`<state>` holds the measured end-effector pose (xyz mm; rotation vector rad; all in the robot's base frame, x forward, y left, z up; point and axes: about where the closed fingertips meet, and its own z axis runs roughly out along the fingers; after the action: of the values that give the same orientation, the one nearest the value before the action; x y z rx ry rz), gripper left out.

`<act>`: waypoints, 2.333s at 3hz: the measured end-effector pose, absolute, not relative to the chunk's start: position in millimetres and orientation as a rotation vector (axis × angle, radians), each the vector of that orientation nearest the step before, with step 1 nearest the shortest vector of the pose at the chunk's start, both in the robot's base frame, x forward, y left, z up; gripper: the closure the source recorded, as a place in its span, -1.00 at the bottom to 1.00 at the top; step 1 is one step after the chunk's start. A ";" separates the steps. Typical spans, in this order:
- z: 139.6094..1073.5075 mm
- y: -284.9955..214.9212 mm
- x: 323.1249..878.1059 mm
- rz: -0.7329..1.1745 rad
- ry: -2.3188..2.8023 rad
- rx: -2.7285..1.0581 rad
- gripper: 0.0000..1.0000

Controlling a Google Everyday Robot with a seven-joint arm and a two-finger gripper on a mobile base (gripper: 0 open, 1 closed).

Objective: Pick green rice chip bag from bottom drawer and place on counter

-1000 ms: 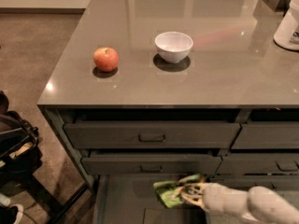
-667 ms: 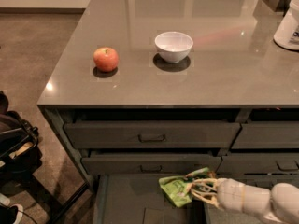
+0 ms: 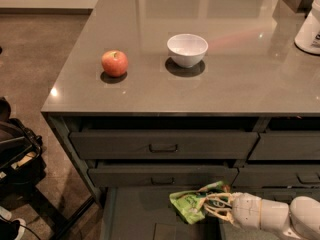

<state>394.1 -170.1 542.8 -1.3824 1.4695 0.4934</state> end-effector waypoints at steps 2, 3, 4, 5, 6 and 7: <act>595.7 -148.7 376.8 0.428 1.423 -1.455 1.00; 667.8 -117.3 344.5 0.297 1.369 -1.533 1.00; 755.7 -90.3 329.0 0.126 1.282 -1.613 1.00; 778.8 -75.5 322.8 0.042 1.282 -1.674 1.00; 775.0 -78.0 323.2 0.048 1.288 -1.669 1.00; 792.5 -82.5 333.9 0.027 1.229 -1.722 1.00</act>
Offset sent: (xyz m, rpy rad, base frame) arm -0.0346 0.0446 0.2038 -0.2662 -0.2596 0.0972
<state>333.9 -82.5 792.5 -1.7225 1.2294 0.0269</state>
